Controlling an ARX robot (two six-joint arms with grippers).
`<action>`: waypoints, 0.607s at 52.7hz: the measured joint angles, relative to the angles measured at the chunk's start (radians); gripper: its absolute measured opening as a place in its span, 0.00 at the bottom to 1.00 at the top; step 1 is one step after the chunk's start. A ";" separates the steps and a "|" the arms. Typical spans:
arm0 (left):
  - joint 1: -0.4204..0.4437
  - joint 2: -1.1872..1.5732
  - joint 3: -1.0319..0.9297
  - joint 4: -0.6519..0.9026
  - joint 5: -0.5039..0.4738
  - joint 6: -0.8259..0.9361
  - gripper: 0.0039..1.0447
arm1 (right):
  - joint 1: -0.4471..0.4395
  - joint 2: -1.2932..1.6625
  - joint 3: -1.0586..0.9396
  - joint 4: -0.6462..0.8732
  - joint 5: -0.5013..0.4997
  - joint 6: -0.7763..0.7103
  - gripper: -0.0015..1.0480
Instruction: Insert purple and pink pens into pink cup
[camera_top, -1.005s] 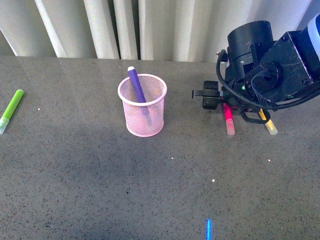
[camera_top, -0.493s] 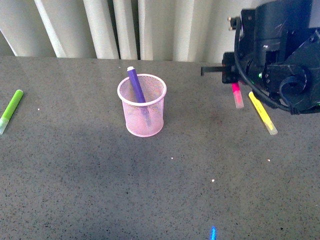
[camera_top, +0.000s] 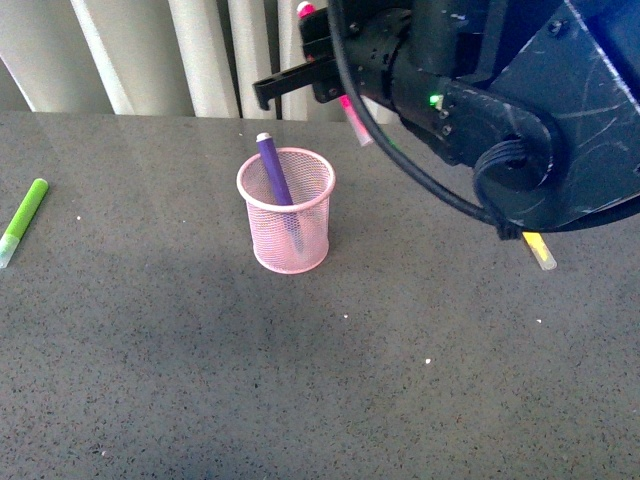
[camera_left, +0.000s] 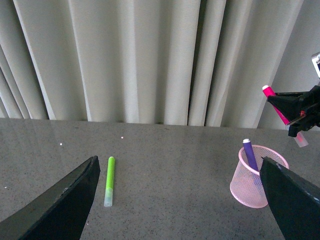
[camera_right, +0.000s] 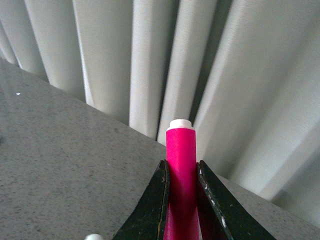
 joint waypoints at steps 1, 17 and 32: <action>0.000 0.000 0.000 0.000 0.000 0.000 0.94 | 0.007 0.000 0.004 0.000 0.000 0.002 0.11; 0.000 0.000 0.000 0.000 0.000 0.000 0.94 | 0.056 0.062 0.133 -0.035 0.005 0.015 0.11; 0.000 0.000 0.000 0.000 0.000 0.000 0.94 | 0.076 0.129 0.212 -0.087 0.008 0.070 0.11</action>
